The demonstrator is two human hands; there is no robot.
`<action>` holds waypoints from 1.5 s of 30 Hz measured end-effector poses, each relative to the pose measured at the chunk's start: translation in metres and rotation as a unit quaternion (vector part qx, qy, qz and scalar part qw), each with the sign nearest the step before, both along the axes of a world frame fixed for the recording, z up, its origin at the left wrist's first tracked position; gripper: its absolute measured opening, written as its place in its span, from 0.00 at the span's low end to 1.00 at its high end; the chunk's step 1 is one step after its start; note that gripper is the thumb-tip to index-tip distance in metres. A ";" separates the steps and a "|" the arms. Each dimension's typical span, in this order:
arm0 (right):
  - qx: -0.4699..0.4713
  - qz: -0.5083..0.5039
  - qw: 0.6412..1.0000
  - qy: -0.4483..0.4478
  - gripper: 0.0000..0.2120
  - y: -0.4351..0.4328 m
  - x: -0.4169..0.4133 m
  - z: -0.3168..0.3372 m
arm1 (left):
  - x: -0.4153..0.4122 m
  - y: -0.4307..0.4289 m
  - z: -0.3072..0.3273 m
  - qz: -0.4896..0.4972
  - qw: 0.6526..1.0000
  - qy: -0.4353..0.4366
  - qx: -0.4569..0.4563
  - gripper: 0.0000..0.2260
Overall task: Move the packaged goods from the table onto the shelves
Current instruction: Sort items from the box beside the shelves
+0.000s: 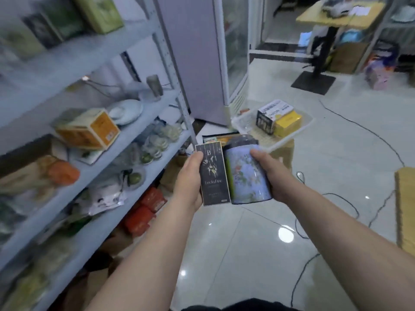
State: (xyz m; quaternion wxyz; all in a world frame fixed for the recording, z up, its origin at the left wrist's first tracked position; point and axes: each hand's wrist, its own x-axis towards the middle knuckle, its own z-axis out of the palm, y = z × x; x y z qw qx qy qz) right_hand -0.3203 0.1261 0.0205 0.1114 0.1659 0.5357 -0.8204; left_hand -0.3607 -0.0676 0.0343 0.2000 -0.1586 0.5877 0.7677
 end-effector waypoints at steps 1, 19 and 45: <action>-0.001 0.021 1.000 -0.013 0.16 -0.022 -0.008 0.004 | 0.001 -0.024 0.003 0.028 1.000 0.006 0.005 0.18; -0.021 0.382 0.914 0.133 0.32 -0.470 -0.062 0.062 | 0.086 -0.451 0.084 0.344 0.924 0.158 -0.050 0.32; -0.017 0.485 0.805 0.340 0.24 -0.656 -0.278 0.181 | -0.067 -0.557 0.180 0.516 0.762 0.358 -0.156 0.29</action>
